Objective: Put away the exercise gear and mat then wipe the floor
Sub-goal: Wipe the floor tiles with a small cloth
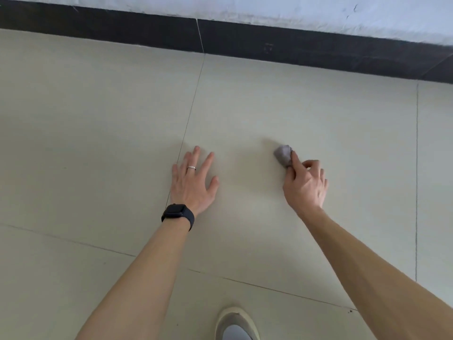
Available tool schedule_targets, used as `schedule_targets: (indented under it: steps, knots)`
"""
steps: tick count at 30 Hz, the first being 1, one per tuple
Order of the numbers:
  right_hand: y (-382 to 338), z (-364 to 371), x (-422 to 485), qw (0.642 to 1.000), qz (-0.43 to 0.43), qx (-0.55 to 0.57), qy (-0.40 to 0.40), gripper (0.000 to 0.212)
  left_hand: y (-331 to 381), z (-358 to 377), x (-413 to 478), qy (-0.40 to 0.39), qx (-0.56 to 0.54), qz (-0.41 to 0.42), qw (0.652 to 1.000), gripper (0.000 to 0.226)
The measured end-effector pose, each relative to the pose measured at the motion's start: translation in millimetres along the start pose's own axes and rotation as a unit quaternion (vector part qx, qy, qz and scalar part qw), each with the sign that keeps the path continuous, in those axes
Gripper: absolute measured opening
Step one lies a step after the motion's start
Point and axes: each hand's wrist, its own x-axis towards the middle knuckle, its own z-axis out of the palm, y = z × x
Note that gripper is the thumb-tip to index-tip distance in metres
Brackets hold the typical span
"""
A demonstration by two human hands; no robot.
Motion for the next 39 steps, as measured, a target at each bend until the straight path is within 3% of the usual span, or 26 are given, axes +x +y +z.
schedule_targets:
  steps: [1,3,6,8,9,11,14,16,17,19,23,27,30,35,39]
  knots:
    - [-5,2,-12,1.000,-0.028,-0.001,0.013,0.046,-1,-1,14,0.007,0.002,0.006,1.000,0.063]
    - [-9,8,-52,0.982,-0.187,0.006,-0.022,0.048,-3,-3,42,0.016,0.013,0.011,1.000,0.064]
    - [-2,7,-83,0.898,-0.423,-0.010,-0.123,0.048,-6,-9,85,0.010,0.027,0.016,0.999,0.065]
    - [-1,2,-52,0.868,-0.482,-0.021,-0.120,0.046,-9,-13,109,0.013,0.030,0.026,0.999,0.065]
    - [-2,3,-29,0.872,-0.479,-0.037,-0.098,0.046,-10,-14,117,0.020,0.030,0.032,0.999,0.066]
    - [-8,6,26,0.917,-0.392,-0.052,-0.044,0.046,-13,-12,126,0.030,0.029,0.036,0.998,0.067]
    - [-16,4,112,0.990,-0.128,-0.039,0.041,0.044,-20,-5,129,0.036,0.032,0.034,0.998,0.065]
    - [-26,8,139,0.998,0.020,-0.024,0.054,0.043,-21,-4,132,0.042,0.016,0.040,0.998,0.064]
    - [-35,12,137,0.997,0.043,-0.021,0.059,0.043,-22,-4,132,0.043,0.008,0.040,0.998,0.063]
    - [-55,20,103,0.998,-0.031,-0.019,0.057,0.044,-21,-3,132,0.044,0.002,0.034,0.998,0.063]
    - [-71,21,11,0.946,-0.307,-0.030,-0.097,0.051,-19,-7,127,0.056,-0.008,0.047,0.997,0.064]
    - [-63,11,39,0.911,-0.387,-0.081,-0.113,0.053,-18,-11,132,0.025,-0.009,0.036,0.999,0.065]
    - [-56,1,105,0.943,-0.305,-0.116,-0.059,0.055,-19,-14,135,0.004,0.006,0.031,0.999,0.064]
    - [-31,-20,211,0.993,-0.032,-0.115,0.000,0.045,-22,-12,131,0.020,0.003,0.041,0.999,0.065]
    - [-37,-17,275,0.977,0.195,-0.010,0.086,0.036,-23,-4,135,0.034,0.011,0.042,0.998,0.066]
